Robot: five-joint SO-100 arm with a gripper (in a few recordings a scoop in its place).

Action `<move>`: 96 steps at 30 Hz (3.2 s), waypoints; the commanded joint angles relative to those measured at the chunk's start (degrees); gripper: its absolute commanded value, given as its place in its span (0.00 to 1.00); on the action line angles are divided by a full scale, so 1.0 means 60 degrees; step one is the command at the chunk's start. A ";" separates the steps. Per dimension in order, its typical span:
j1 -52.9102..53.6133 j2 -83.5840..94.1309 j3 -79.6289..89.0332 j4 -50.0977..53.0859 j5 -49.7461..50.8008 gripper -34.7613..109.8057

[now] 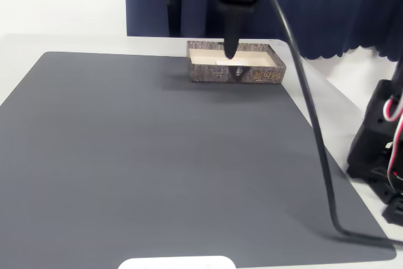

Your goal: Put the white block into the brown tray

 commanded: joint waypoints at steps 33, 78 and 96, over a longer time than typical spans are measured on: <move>-0.5566 1.2759 1.2993 -0.3325 0.2959 0.24; -0.5654 1.4883 1.5029 -0.2065 0.3706 0.25; -0.5669 1.4883 1.5029 -0.2065 0.3794 0.25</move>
